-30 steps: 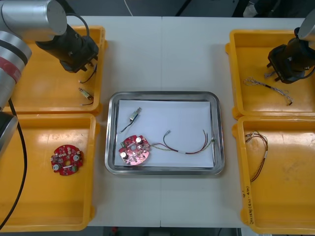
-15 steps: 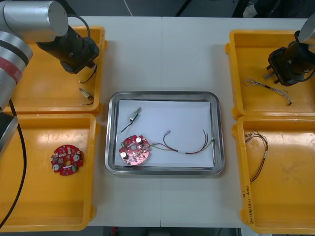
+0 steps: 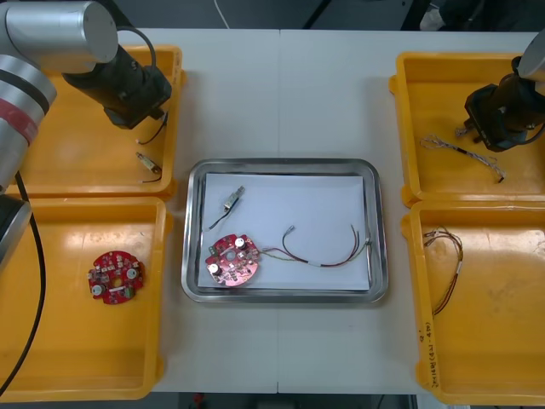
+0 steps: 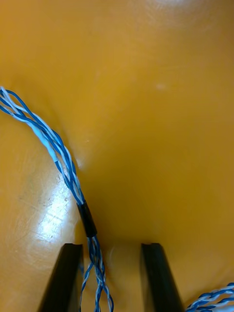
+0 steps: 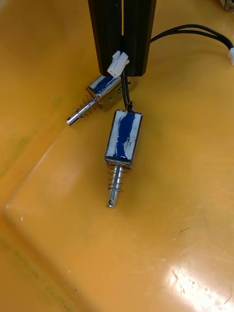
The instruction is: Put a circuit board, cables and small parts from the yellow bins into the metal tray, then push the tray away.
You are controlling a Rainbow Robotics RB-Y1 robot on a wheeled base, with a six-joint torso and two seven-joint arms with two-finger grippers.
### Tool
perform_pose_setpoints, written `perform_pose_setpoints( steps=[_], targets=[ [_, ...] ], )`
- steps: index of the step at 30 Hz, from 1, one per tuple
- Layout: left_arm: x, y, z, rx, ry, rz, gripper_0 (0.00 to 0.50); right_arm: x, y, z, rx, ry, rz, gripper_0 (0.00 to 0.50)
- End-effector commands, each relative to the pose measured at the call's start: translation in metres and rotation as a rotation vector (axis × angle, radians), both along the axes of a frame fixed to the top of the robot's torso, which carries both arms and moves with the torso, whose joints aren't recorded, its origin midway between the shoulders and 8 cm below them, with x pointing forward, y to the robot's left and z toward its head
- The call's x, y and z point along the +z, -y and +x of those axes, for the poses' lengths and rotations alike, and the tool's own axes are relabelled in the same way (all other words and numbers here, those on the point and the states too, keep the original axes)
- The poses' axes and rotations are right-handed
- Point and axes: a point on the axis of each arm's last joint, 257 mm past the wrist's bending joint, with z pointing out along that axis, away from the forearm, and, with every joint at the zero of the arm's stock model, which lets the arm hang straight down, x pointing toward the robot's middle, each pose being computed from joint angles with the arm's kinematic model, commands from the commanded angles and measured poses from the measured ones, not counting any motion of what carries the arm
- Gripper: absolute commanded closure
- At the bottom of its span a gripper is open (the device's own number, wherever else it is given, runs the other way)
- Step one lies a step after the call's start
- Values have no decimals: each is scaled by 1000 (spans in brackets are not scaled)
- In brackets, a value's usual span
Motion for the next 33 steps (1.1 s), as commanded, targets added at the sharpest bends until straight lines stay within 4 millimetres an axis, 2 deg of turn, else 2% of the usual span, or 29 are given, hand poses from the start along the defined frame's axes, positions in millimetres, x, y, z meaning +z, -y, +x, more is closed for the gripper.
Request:
perform_pose_setpoints(
  steps=[1,11,16,23,27,33],
  targets=[
    [0,-25,-5,-31,-4,54,499,-51,-15,-21,11,-72,38,499],
    [-7,-77,-11,14,1,84,499,-49,-15,-19,30,-69,18,500],
    [-6,-103,-15,41,-2,100,500,-25,-16,-13,77,-65,-30,500],
    [-1,-140,-24,71,-3,117,500,26,-11,-22,121,-100,-62,500],
    [-4,-152,-29,76,-10,124,500,45,-11,-32,143,-123,-71,500],
    [-10,-160,-36,65,-13,138,500,69,-11,-43,182,-144,-86,500]
  ],
)
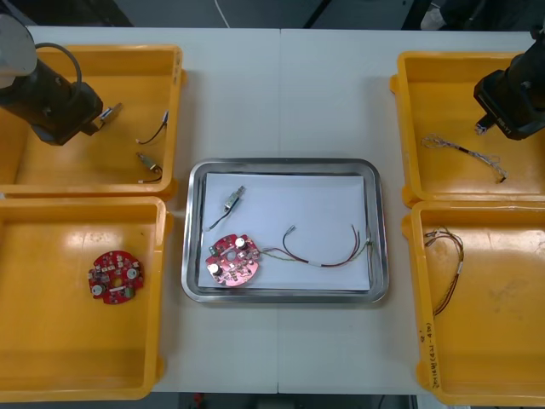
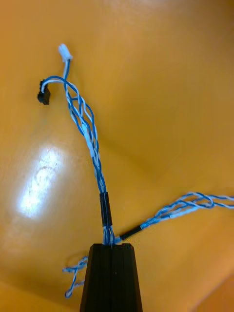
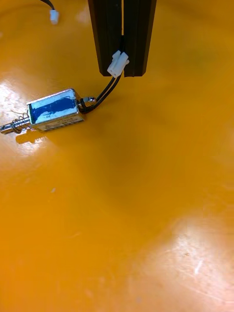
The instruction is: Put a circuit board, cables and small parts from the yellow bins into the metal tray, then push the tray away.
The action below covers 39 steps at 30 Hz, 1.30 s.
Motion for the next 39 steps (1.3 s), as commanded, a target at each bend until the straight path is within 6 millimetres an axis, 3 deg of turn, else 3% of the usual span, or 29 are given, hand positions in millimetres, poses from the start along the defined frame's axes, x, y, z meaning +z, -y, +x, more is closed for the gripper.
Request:
perform_pose_setpoints(
  steps=[1,6,8,9,10,11,12,21,25,35,39],
  targets=[
    [8,-30,-7,-57,21,88,499,28,4,-3,84,19,-57,500],
    [7,-27,-7,-60,23,80,490,40,2,-11,108,5,-60,500],
    [9,-26,-7,-65,26,82,349,43,1,-13,118,2,-58,500],
    [9,-26,-7,-66,27,82,194,47,-1,-15,128,4,-57,500],
    [9,-26,-7,-66,27,82,194,47,-1,-15,128,4,-57,500],
    [11,-25,-6,-71,31,84,33,53,-2,-18,140,3,-57,500],
    [11,-24,-6,-73,32,84,0,59,-3,-20,151,3,-65,500],
    [15,-24,-10,-92,19,93,0,84,-9,-40,217,-21,-80,500],
    [31,-24,-19,-121,2,115,0,97,-16,-52,266,-29,-74,500],
    [82,-31,-46,-191,-24,185,0,129,-24,-47,350,66,-107,500],
    [91,-31,-57,-246,-50,232,0,137,-26,-46,371,86,-121,500]
  ],
)
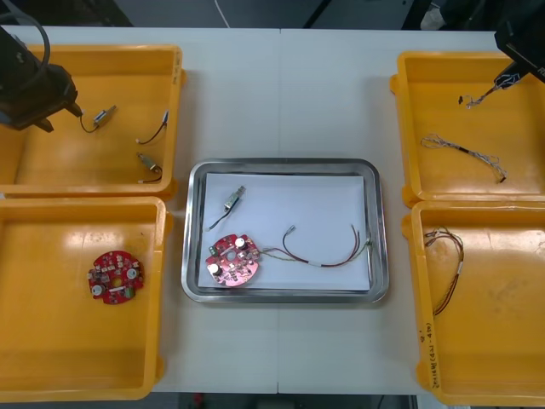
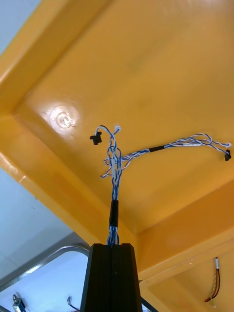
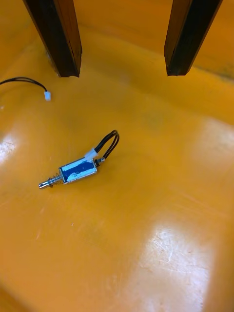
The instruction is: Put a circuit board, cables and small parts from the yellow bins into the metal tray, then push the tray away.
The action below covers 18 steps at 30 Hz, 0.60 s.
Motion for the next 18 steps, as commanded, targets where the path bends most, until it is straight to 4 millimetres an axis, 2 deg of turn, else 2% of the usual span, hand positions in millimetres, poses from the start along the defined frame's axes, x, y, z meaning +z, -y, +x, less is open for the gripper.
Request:
perform_pose_setpoints(
  steps=[1,9,13,18],
  targets=[
    [37,-24,-15,-119,14,115,0,29,19,-2,45,71,-67,500],
    [57,-24,-34,-199,-11,194,0,30,17,-12,129,110,-124,500],
    [63,-21,-37,-231,-10,219,0,25,19,-20,167,107,-162,500],
    [66,-19,-36,-263,-4,240,0,32,21,-22,179,135,-192,500]
  ],
)
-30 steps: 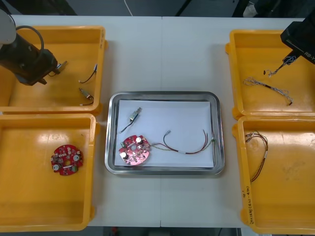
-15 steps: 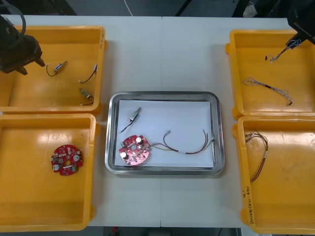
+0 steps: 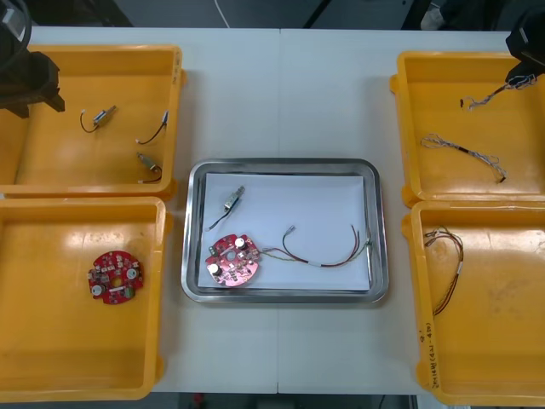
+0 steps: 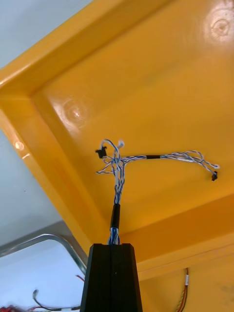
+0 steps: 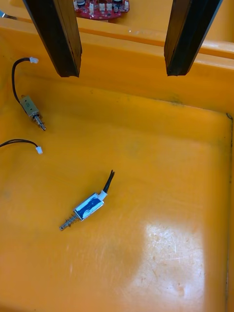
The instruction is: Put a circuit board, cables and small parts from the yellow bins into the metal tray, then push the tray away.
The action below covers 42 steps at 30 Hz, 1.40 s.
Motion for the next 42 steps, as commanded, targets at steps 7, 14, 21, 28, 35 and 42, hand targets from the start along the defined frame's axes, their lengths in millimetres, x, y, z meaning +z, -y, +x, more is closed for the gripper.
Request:
perform_pose_setpoints(
  steps=[7,14,21,28,35,42],
  targets=[
    [29,-24,1,-120,50,116,0,37,15,-7,38,94,-87,500],
    [27,-16,15,-235,83,151,0,45,3,-14,110,102,-53,500],
    [20,-10,38,-334,122,164,0,48,-21,-27,244,97,-160,500],
    [6,-3,64,-430,149,216,0,49,-65,-49,428,111,-211,500],
    [-15,5,90,-496,197,258,0,43,-104,-78,604,153,-265,500],
    [-33,10,102,-545,219,283,0,36,-137,-101,755,163,-312,500]
  ],
)
